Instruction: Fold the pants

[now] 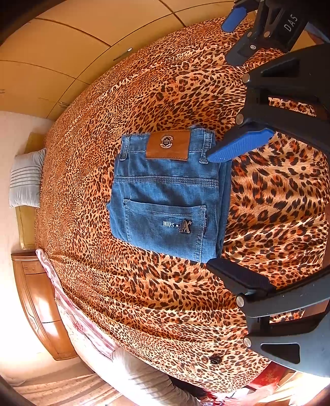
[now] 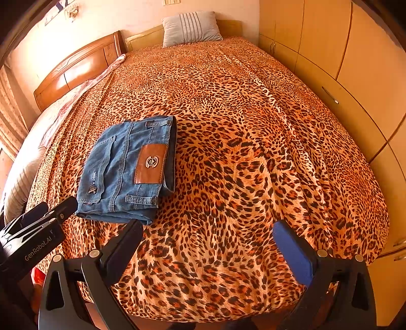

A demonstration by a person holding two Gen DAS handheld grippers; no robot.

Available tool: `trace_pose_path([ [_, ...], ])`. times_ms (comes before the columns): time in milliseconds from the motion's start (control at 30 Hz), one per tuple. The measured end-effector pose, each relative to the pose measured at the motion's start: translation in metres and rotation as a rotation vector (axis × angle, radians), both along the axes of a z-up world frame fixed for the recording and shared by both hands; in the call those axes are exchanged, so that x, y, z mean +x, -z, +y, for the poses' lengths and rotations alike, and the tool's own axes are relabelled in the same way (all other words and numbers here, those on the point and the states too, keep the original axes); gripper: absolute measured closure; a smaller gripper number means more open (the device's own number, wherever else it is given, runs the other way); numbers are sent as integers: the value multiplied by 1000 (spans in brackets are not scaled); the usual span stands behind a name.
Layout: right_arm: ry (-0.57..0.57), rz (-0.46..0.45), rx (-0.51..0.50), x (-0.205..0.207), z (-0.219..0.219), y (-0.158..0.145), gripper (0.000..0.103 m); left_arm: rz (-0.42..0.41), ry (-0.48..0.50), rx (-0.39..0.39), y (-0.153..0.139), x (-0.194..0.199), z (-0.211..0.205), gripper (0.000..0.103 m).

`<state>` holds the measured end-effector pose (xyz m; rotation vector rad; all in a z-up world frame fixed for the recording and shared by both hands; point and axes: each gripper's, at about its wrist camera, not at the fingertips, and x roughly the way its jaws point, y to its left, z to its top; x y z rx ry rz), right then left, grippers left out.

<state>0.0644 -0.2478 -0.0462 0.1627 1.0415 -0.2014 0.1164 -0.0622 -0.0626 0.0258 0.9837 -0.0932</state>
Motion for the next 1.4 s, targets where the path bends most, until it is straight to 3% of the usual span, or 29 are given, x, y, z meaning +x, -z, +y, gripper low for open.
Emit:
trace_pose_path([
  [1400, -1, 37, 16, 7, -10, 11, 0, 3, 27, -17, -1, 3, -4, 25],
])
